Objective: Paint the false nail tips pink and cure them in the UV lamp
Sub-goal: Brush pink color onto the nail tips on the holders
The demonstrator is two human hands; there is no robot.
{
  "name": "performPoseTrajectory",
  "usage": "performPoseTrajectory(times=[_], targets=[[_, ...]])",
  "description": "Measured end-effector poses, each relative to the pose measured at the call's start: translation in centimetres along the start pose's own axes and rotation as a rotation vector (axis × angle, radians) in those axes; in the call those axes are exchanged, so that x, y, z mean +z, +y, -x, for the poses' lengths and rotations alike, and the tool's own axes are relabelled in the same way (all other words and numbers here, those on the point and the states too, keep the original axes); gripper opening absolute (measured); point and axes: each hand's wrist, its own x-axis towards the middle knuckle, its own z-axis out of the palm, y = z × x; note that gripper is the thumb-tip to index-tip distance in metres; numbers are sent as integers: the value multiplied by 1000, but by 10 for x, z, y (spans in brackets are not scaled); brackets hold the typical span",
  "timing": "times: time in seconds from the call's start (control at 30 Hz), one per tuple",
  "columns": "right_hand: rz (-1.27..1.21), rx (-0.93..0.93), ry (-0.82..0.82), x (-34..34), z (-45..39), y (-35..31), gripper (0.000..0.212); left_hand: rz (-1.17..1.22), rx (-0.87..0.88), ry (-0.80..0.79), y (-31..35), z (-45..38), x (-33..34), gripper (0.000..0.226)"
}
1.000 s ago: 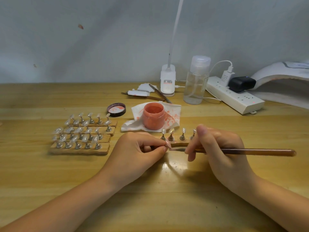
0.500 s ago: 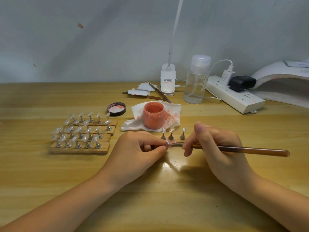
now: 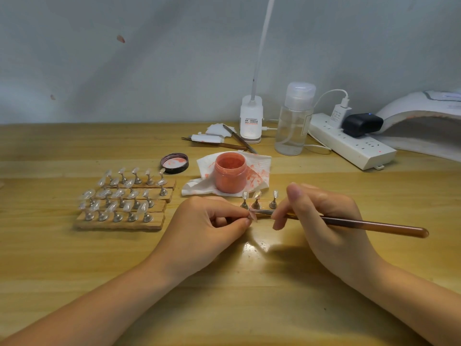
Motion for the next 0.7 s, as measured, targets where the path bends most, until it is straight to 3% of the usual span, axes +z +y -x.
performPoseTrajectory(times=[0.27,0.5,0.7], targets=[[-149,13,9,-2,4,-1,50,20,3,12,2,0,0,27],[-44,-37,41,-2,1,1,42,87,-5,-14,1,-1,1,28],[-67,-14,10,-2,3,1,52,82,-17,-10,2,-1,0,25]])
